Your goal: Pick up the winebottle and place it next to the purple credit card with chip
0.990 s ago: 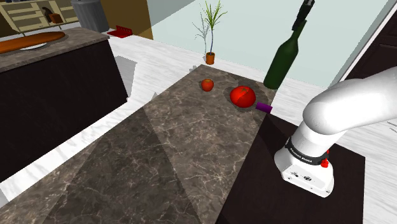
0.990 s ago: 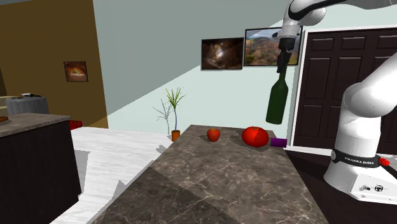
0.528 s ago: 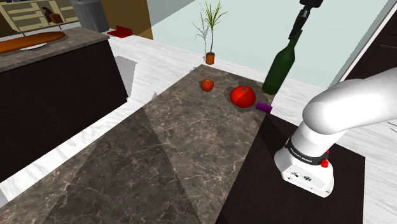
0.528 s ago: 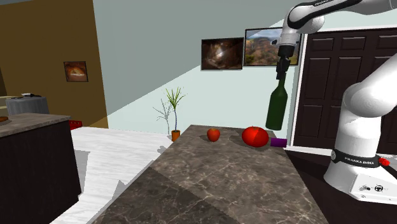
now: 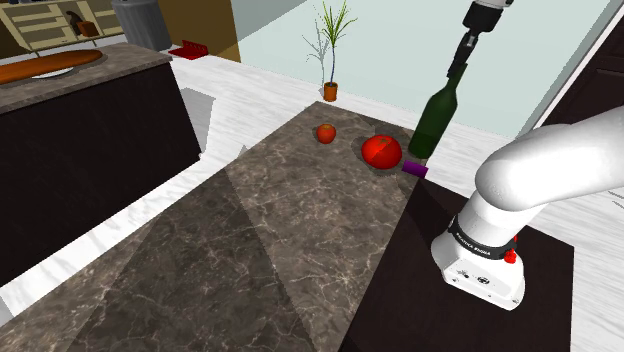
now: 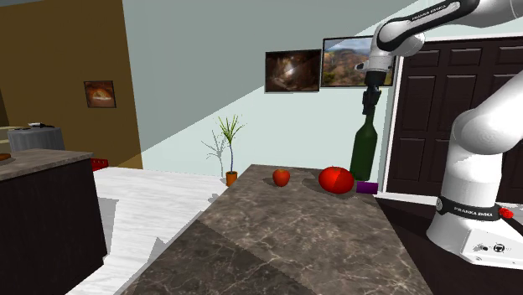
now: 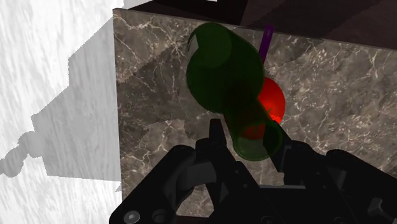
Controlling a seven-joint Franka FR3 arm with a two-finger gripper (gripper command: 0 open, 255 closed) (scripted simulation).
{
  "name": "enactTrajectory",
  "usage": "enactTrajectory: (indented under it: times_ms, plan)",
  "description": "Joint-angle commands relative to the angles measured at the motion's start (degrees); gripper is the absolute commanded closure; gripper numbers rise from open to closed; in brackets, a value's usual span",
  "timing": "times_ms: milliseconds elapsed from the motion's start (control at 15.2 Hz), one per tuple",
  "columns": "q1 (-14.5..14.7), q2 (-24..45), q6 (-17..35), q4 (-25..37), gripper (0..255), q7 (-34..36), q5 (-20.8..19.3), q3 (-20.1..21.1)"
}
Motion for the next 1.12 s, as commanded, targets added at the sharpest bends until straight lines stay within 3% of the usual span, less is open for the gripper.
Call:
enactTrajectory:
  times_ms: [0, 198, 726, 792, 1056]
  plan:
    - [-0.2, -0.1, 1.5, -1.5, 255, -0.2, -0.4, -0.4]
    - [-0.4, 0.2, 3.9, -3.6, 255, -0.3, -0.8, -1.1]
    - [-0.4, 0.2, 3.9, -3.6, 255, -0.3, -0.8, -1.1]
    - [-0.4, 0.2, 3.9, -3.6, 0, -0.3, -0.8, -1.1]
    - [-0.4, 0.2, 3.9, -3.6, 0, -0.3, -0.8, -1.1]
